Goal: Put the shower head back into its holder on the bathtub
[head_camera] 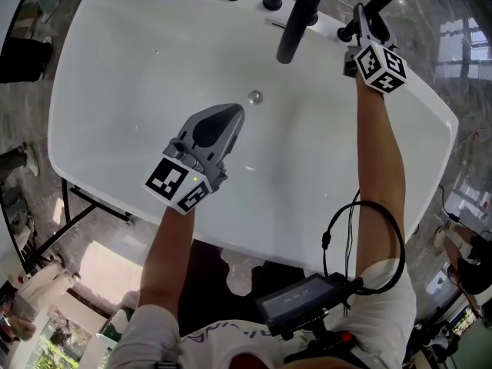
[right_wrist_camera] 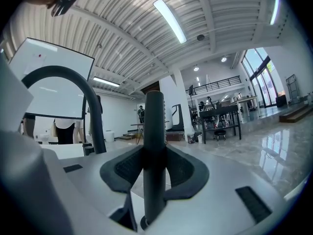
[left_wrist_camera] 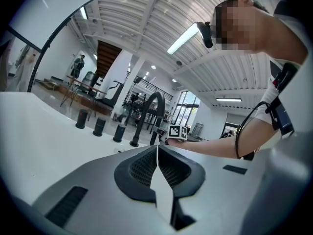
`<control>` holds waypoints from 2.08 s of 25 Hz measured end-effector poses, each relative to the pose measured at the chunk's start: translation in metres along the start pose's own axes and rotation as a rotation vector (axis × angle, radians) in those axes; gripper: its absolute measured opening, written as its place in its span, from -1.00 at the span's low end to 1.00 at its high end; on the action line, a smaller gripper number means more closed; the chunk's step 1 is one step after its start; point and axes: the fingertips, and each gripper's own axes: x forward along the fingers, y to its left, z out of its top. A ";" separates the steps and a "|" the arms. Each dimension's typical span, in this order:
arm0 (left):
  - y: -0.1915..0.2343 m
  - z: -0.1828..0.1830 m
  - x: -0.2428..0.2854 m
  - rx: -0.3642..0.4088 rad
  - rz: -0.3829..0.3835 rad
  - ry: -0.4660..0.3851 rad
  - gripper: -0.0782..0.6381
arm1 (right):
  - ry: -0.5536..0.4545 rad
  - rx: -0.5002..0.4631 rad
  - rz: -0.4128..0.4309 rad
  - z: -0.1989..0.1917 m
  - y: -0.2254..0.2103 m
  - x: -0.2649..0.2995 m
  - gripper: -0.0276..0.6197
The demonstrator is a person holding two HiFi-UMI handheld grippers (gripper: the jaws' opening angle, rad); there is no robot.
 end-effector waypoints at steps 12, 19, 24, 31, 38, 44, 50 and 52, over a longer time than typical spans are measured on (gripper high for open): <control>-0.002 -0.005 -0.002 -0.024 -0.008 -0.009 -0.71 | 0.017 -0.064 0.003 -0.012 0.009 -0.020 -0.48; -0.011 0.000 -0.004 -0.010 -0.008 -0.014 -0.71 | 0.005 -0.075 0.023 0.000 0.015 -0.034 -0.38; -0.031 0.008 -0.015 0.006 -0.013 -0.022 -0.71 | -0.017 -0.068 0.021 0.025 0.017 -0.060 -0.37; -0.066 0.022 -0.029 0.019 -0.023 -0.034 -0.71 | -0.034 -0.070 0.065 0.065 0.036 -0.100 -0.37; -0.098 0.036 -0.046 0.048 -0.025 -0.030 -0.71 | -0.021 -0.072 0.077 0.092 0.051 -0.154 -0.38; -0.131 0.051 -0.059 0.091 -0.032 -0.019 -0.71 | 0.000 -0.055 0.095 0.114 0.065 -0.220 -0.53; -0.178 0.080 -0.077 0.104 -0.033 -0.054 -0.71 | -0.002 -0.058 0.117 0.149 0.076 -0.300 -0.71; -0.195 0.086 -0.086 0.106 -0.029 -0.054 -0.71 | 0.009 -0.055 0.124 0.158 0.083 -0.330 -0.79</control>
